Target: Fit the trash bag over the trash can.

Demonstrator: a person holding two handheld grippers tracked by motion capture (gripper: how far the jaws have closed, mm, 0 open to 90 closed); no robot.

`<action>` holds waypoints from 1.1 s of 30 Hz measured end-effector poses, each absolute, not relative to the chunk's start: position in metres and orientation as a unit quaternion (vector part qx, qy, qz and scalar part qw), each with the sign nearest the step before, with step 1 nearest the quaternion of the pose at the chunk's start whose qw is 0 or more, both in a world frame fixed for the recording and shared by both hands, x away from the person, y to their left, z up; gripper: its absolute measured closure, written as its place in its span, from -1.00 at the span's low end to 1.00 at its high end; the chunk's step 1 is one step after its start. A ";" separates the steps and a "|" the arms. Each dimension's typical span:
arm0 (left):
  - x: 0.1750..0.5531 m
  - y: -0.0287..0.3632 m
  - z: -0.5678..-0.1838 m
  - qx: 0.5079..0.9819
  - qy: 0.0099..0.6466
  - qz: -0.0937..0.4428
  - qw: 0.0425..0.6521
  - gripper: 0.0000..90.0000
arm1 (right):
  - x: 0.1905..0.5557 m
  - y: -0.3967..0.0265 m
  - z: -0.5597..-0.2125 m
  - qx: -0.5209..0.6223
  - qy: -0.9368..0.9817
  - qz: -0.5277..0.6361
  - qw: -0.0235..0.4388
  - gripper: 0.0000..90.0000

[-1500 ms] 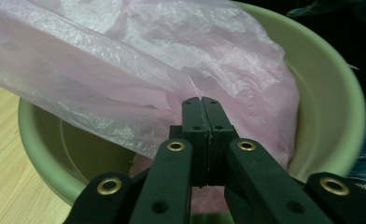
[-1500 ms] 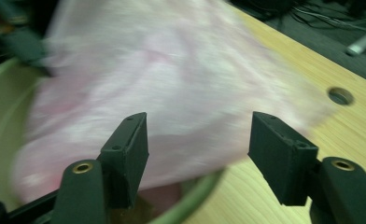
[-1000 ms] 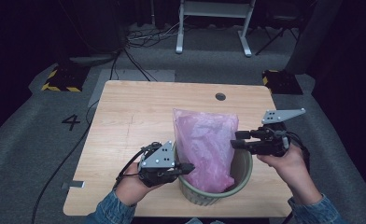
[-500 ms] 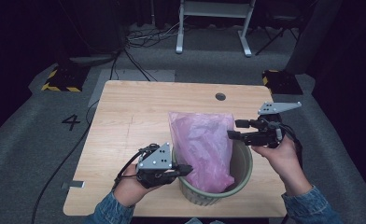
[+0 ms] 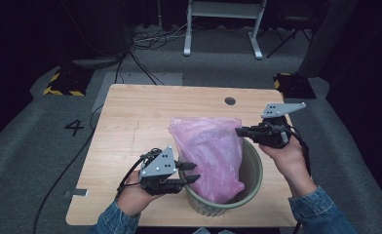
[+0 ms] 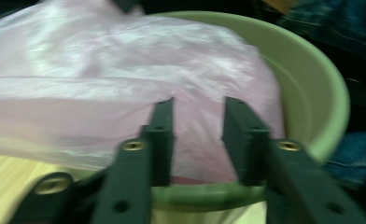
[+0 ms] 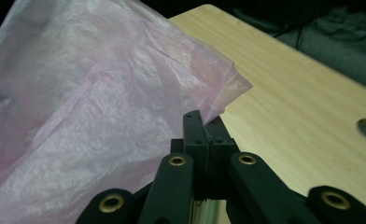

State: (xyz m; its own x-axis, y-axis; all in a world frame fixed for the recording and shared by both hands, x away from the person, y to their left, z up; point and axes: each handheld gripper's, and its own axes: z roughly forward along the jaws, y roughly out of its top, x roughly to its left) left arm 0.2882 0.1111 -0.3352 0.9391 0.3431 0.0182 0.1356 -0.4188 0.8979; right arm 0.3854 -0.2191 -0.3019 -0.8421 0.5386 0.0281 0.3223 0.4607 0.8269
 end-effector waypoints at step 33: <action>0.341 0.076 -0.252 0.815 0.093 0.156 0.550 0.10 | 0.336 -0.191 -0.281 0.117 0.839 0.503 0.175 0.92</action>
